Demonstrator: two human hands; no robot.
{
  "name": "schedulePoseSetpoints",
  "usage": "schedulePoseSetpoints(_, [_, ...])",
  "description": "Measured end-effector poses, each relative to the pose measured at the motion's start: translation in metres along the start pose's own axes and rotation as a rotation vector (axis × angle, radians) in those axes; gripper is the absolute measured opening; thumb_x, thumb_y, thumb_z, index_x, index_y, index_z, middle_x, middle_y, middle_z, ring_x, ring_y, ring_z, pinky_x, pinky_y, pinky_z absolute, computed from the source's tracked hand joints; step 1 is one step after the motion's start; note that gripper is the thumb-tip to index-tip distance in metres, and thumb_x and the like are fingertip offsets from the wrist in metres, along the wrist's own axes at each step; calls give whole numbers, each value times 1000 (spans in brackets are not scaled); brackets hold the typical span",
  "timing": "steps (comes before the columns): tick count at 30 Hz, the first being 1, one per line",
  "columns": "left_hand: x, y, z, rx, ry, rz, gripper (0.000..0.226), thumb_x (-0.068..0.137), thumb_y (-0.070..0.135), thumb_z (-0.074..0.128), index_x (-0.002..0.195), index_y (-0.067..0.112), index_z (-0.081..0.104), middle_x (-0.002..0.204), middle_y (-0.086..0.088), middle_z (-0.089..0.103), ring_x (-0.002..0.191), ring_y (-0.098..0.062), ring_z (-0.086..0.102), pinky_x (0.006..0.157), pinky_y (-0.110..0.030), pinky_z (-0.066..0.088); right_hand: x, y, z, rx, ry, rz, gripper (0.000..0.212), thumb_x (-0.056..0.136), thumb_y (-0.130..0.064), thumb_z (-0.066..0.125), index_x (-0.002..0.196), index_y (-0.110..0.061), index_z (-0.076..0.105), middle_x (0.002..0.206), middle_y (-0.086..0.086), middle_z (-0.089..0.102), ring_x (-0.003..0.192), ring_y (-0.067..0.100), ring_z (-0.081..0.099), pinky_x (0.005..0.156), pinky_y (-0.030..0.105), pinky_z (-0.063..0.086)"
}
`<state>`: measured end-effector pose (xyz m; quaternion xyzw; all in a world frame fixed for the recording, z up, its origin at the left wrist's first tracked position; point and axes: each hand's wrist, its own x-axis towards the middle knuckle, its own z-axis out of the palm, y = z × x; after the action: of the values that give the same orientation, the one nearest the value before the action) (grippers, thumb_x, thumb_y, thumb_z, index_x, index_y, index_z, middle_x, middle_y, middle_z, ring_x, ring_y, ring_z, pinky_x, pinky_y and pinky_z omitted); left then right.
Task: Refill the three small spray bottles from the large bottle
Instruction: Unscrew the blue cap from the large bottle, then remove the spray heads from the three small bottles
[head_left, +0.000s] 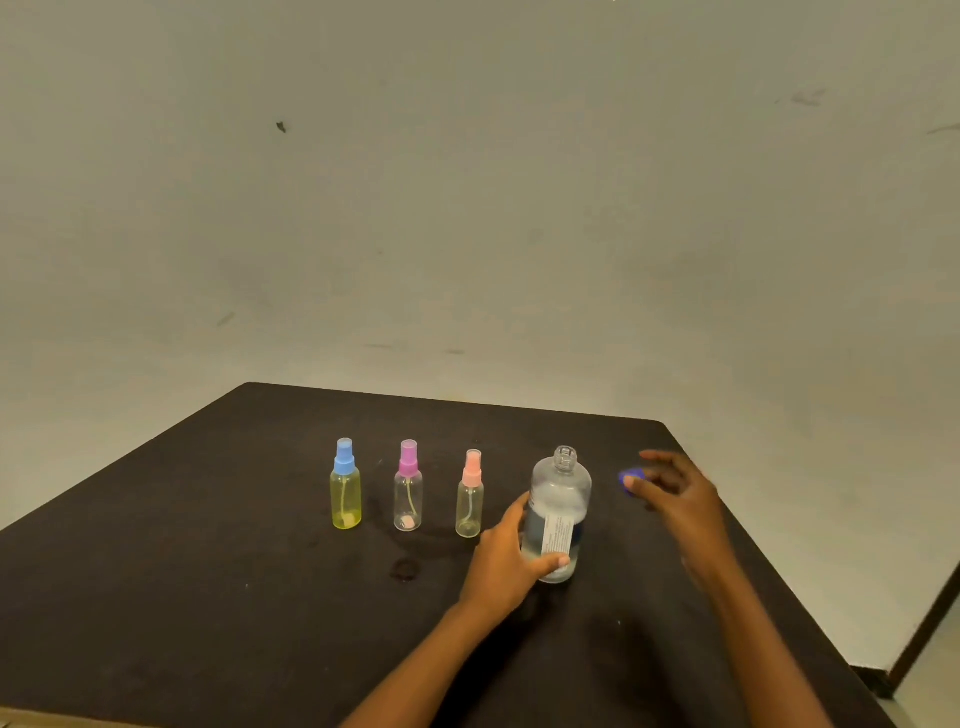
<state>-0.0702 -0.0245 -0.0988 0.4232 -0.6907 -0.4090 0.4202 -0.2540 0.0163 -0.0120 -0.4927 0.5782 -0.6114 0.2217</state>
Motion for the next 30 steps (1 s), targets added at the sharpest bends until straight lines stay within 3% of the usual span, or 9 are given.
schedulePoseSetpoints(2, [4, 1, 4, 19, 7, 3, 89, 64, 35, 82, 140, 26, 36, 134, 7, 55, 122, -12, 53, 101, -34, 48, -5, 24, 3, -20, 51, 78, 25, 78, 0, 68, 98, -13, 61, 91, 10, 66, 83, 19, 62, 80, 34, 50])
schedulePoseSetpoints(7, [13, 5, 11, 58, 17, 1, 90, 68, 32, 81, 143, 25, 32, 139, 4, 51, 128, -16, 49, 104, -37, 45, -10, 62, 10, -267, 17, 138, 23, 76, -2, 70, 94, -12, 59, 92, 4, 60, 91, 21, 59, 82, 30, 48])
schedulePoseSetpoints(11, [22, 7, 13, 91, 16, -14, 90, 71, 29, 80, 144, 23, 29, 142, 1, 48, 130, -19, 46, 105, -35, 43, -9, 81, 7, -566, 13, 138, 42, 78, -16, 72, 115, -19, 52, 105, 3, 65, 103, 19, 55, 97, 40, 40])
schedulePoseSetpoints(13, [25, 8, 15, 93, 15, -22, 89, 71, 29, 79, 145, 23, 29, 142, 0, 48, 130, -19, 46, 106, -36, 42, -9, 82, 5, -693, 21, 127, 48, 80, -21, 69, 123, -20, 47, 107, 0, 65, 109, 18, 51, 99, 39, 32])
schedulePoseSetpoints(16, [28, 10, 17, 98, 16, -33, 89, 71, 30, 79, 144, 23, 29, 142, 1, 48, 130, -19, 46, 106, -36, 42, -10, 81, 5, -765, 27, 126, 49, 81, -23, 67, 125, -22, 46, 109, 0, 63, 110, 17, 50, 98, 36, 31])
schedulePoseSetpoints(25, [-12, 17, 0, 50, 14, -66, 73, 83, 21, 69, 144, 14, 31, 146, 0, 41, 134, -19, 41, 107, -28, 36, -16, 78, 3, -706, 50, 85, 55, 78, -25, 66, 129, -20, 45, 115, 2, 59, 114, 20, 45, 102, 41, 25])
schedulePoseSetpoints(27, [-27, 18, -20, 37, 66, -68, 60, 85, 20, 67, 139, 16, 41, 140, 1, 49, 126, -17, 50, 102, -25, 42, -18, 74, 4, -660, 140, 11, 50, 78, -19, 67, 125, -16, 50, 118, 6, 58, 114, 23, 47, 101, 41, 26])
schedulePoseSetpoints(30, [-44, 18, -56, 38, 196, -45, 36, 87, 15, 64, 122, 16, 59, 116, 4, 66, 98, 0, 62, 80, -10, 49, -26, 59, 11, -601, 375, -220, 33, 76, -4, 68, 108, -6, 60, 105, 13, 63, 100, 30, 55, 90, 41, 32])
